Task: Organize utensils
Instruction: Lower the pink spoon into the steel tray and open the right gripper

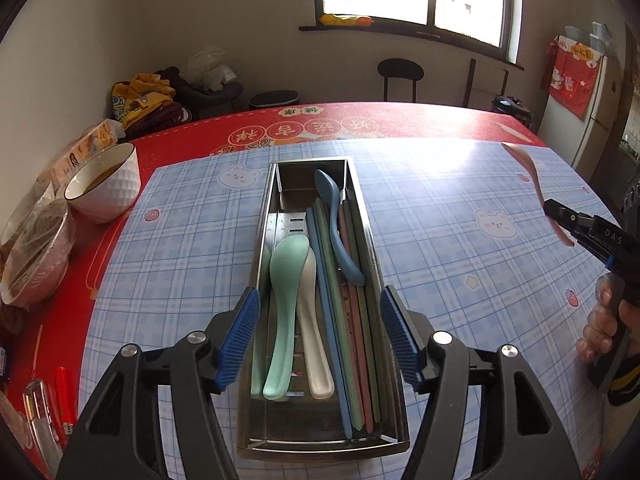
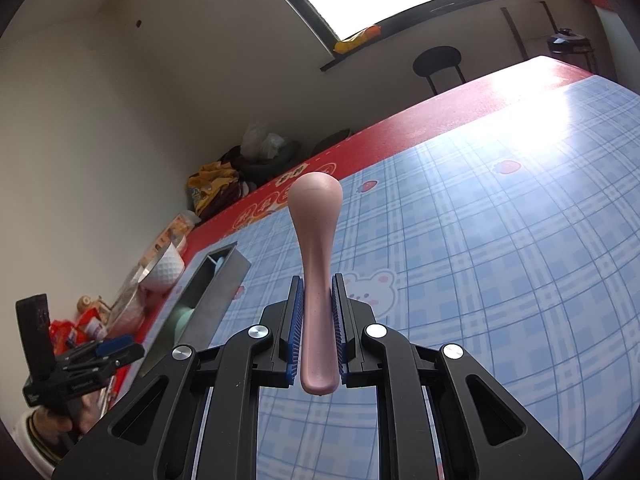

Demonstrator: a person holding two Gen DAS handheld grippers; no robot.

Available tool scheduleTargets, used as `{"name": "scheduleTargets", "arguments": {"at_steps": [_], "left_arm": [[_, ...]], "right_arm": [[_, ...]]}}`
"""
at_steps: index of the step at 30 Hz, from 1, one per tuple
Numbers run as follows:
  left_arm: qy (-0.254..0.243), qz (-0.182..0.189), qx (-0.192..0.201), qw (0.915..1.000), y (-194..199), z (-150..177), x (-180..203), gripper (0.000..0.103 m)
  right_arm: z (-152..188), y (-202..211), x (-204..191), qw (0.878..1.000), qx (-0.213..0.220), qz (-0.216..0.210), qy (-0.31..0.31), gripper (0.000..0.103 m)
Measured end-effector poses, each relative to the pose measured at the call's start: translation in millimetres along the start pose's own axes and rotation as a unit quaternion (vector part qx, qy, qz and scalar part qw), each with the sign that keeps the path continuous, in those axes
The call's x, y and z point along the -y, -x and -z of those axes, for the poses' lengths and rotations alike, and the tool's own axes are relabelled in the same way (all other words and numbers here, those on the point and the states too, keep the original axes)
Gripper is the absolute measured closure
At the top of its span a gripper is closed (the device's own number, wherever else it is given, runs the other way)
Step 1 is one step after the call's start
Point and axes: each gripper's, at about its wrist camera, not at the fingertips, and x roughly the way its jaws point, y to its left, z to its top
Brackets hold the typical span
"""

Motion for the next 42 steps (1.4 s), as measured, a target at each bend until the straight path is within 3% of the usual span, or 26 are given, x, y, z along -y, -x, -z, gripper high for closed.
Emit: {"name": "scheduleTargets", "arguments": {"at_steps": [3, 9, 14, 20, 27, 33, 42], "left_arm": [[0.009, 0.000, 0.037, 0.9993, 10.6, 6.6, -12.1, 0.016], [0.028, -0.004, 0.065, 0.9975, 17.4, 26.9, -38.8, 0.007], [0.041, -0.019, 0.077, 0.9960, 17.7, 42.9, -60.6, 0.006], [0.050, -0.028, 0.101, 0.9933, 18.3, 53.7, -74.7, 0.006], [0.062, -0.022, 0.137, 0.9884, 31.3, 59.1, -80.5, 0.006], [0.089, -0.014, 0.149, 0.9847, 37.6, 61.6, -88.7, 0.006], [0.130, 0.015, 0.150, 0.9799, 38.0, 64.1, -106.5, 0.006]], "right_arm": [[1.3, -2.8, -6.7, 1.000, -0.001, 0.009, 0.011, 0.089], [2.0, -12.2, -20.3, 0.998, -0.015, 0.047, 0.038, 0.089], [-0.4, -20.9, -39.3, 0.993, -0.030, 0.095, 0.056, 0.089], [-2.6, -31.4, -87.7, 0.991, -0.040, 0.099, 0.086, 0.089], [14.9, -63.4, -150.7, 0.985, -0.095, 0.087, 0.115, 0.089], [30.0, -96.7, -205.5, 0.971, -0.157, 0.089, 0.155, 0.089], [52.2, -139.2, -248.2, 0.941, -0.231, 0.135, 0.205, 0.089]]}}
